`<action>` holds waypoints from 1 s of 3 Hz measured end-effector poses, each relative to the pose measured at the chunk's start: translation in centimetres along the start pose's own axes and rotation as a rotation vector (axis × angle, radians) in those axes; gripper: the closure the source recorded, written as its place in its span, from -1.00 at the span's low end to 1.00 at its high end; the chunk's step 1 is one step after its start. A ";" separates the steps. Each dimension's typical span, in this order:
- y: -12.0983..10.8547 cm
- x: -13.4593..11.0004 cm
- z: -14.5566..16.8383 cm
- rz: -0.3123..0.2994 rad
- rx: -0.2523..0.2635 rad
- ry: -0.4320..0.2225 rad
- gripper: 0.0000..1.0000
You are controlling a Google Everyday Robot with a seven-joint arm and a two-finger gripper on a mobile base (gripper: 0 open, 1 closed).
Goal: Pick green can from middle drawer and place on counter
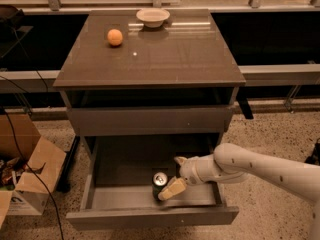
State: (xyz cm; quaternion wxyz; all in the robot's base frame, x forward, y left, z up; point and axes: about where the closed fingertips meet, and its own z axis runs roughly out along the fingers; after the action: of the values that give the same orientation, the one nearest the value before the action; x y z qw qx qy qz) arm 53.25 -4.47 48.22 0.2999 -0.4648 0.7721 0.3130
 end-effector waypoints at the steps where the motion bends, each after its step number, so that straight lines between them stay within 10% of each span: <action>1: -1.6 1.4 2.1 0.038 0.007 0.005 -1.00; 3: -1.3 2.2 6.6 0.082 -0.061 0.012 -0.16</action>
Offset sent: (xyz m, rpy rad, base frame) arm 0.0315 0.0234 -0.0648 0.0346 0.0909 -0.0466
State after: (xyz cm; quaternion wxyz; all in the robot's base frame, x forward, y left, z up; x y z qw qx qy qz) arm 54.75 -1.07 42.21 0.2677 -0.4435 0.7824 0.3456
